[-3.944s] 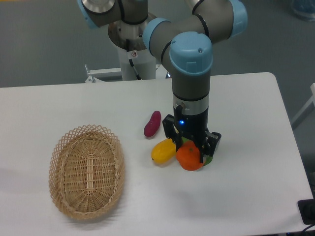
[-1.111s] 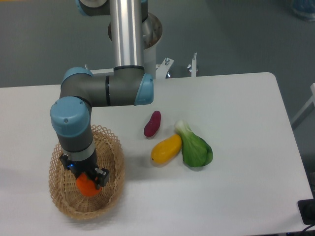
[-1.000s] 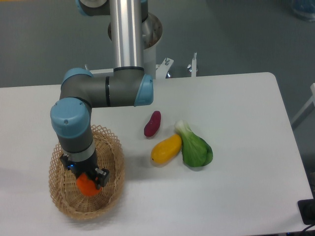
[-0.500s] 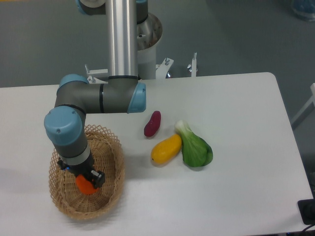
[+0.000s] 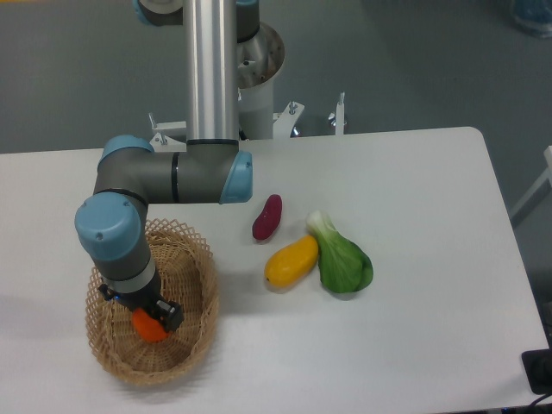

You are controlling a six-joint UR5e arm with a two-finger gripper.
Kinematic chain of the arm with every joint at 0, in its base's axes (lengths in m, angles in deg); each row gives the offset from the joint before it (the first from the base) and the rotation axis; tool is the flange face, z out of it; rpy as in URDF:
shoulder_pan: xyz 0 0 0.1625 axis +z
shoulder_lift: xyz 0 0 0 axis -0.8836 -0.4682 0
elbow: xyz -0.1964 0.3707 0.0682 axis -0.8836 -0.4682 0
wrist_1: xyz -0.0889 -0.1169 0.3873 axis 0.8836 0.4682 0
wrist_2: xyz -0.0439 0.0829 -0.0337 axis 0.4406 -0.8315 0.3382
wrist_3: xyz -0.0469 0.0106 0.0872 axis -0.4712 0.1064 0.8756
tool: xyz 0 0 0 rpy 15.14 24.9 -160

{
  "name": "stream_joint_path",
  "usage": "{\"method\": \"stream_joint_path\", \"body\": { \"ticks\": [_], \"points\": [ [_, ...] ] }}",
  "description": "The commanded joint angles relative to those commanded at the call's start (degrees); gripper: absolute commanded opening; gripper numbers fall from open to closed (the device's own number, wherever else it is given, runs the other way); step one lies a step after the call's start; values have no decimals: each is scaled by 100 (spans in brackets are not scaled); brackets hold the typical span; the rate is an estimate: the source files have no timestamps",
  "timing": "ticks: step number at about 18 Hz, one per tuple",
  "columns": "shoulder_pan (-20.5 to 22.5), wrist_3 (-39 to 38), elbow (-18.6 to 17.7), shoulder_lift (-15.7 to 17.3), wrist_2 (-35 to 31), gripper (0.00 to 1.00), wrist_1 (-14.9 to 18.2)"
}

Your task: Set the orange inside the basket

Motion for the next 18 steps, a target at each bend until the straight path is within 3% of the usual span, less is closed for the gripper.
{"method": "stream_joint_path", "body": {
  "ticks": [9, 18],
  "points": [
    [70, 26, 62, 387, 17, 100, 105],
    [149, 554, -9, 484, -237, 100, 193]
  ]
}}
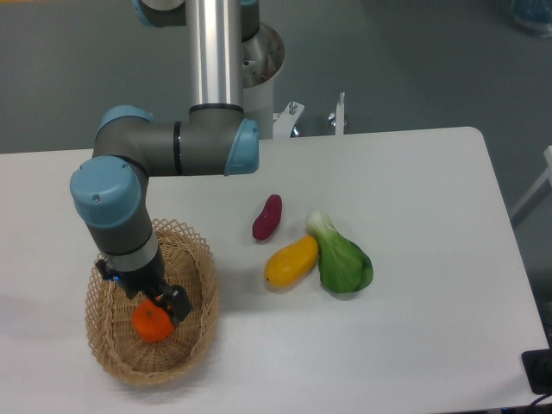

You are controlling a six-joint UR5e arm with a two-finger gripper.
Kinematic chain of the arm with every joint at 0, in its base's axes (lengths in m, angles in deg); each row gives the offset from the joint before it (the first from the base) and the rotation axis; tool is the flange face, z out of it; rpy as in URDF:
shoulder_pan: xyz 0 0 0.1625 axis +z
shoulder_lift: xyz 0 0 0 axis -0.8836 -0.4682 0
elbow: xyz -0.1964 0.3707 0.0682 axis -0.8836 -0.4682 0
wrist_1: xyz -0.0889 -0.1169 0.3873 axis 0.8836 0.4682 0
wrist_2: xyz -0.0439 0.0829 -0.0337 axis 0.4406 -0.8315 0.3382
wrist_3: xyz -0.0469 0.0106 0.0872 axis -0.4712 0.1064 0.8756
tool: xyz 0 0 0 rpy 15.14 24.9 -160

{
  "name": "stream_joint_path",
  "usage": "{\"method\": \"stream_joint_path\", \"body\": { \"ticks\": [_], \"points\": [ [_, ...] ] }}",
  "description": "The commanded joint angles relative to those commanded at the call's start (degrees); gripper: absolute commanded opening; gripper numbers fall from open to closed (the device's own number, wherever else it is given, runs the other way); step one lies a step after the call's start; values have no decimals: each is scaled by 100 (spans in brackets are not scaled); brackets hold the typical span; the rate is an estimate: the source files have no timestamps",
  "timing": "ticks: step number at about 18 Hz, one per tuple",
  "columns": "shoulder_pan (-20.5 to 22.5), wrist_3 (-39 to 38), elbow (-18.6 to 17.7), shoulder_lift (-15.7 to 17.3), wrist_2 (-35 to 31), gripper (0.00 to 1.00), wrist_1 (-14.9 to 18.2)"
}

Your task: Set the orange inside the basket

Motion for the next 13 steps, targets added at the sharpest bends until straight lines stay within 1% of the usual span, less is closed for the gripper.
{"method": "stream_joint_path", "body": {
  "ticks": [13],
  "points": [
    [53, 9, 79, 114, 26, 100, 26]
  ]
}}
